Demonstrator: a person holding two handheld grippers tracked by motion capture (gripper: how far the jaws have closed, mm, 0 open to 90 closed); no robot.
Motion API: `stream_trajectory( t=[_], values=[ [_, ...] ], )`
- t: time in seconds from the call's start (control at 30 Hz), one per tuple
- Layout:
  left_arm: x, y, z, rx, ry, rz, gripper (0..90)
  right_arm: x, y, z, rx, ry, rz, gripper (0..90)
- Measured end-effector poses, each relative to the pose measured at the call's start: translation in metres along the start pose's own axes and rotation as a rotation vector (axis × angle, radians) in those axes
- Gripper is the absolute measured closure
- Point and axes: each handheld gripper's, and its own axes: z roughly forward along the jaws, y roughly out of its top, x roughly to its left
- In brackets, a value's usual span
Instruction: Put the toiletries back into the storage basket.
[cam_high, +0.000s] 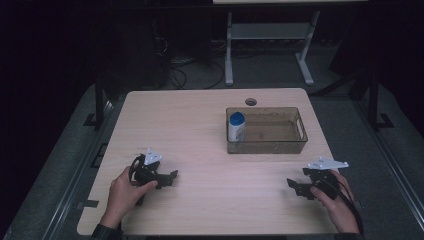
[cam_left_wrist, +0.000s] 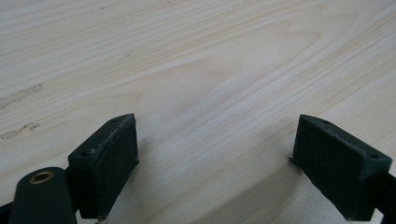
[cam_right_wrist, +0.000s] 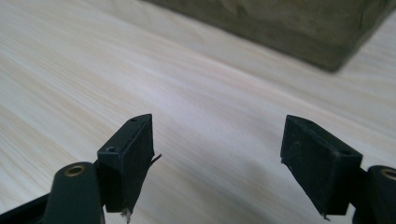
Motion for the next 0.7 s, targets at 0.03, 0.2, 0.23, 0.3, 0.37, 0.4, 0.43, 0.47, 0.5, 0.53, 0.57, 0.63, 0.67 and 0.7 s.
stream_trajectory(
  t=[0.03, 0.2, 0.23, 0.3, 0.37, 0.4, 0.43, 0.47, 0.5, 0.53, 0.57, 0.63, 0.67, 0.7],
  values=[
    [0.000, 0.000, 0.000, 0.000, 0.000, 0.000, 12.9, -0.001, -0.002, 0.000, 0.007, -0.007, 0.001, 25.3],
    [0.000, 0.000, 0.000, 0.000, 0.000, 0.000, 12.9, -0.004, -0.011, -0.002, 0.020, -0.028, 0.007, 25.0],
    [0.000, 0.000, 0.000, 0.000, 0.000, 0.000, 12.9, -0.005, -0.012, -0.002, 0.017, -0.031, 0.003, 24.9],
    [0.000, 0.000, 0.000, 0.000, 0.000, 0.000, 12.9, -0.006, -0.014, -0.003, 0.017, -0.036, 0.006, 24.9],
    [0.000, 0.000, 0.000, 0.001, 0.000, 0.000, 12.9, -0.007, -0.018, -0.003, 0.022, -0.040, -0.004, 24.3],
    [0.000, 0.000, 0.000, 0.000, 0.000, 0.000, 12.9, -0.008, -0.019, -0.003, 0.025, -0.041, -0.003, 24.3],
    [0.000, 0.000, 0.000, 0.000, 0.000, 0.000, 12.9, -0.008, -0.021, -0.003, 0.022, -0.042, -0.002, 24.3],
    [0.000, 0.000, 0.000, 0.001, 0.000, 0.000, 12.9, -0.009, -0.024, -0.002, 0.022, -0.043, -0.005, 24.1],
    [0.000, 0.000, 0.000, 0.000, 0.000, 0.000, 12.8, -0.010, -0.025, -0.002, 0.019, -0.043, -0.007, 23.8],
    [0.000, 0.000, 0.000, 0.000, 0.000, 0.000, 12.9, -0.011, -0.027, -0.002, 0.018, -0.045, -0.008, 23.7],
    [0.000, 0.000, 0.000, 0.000, 0.000, 0.001, 12.9, -0.011, -0.029, -0.002, 0.018, -0.043, -0.008, 23.0],
    [0.000, 0.000, 0.000, 0.001, 0.000, 0.001, 12.9, -0.013, -0.032, -0.003, 0.005, -0.041, -0.007, 23.0],
    [0.000, 0.000, 0.000, 0.001, 0.000, 0.000, 12.9, -0.013, -0.033, -0.003, 0.000, -0.040, -0.003, 22.6],
    [0.000, 0.000, 0.000, 0.001, 0.000, 0.000, 12.9, -0.013, -0.034, -0.003, -0.007, -0.038, -0.006, 21.7]
  ],
)
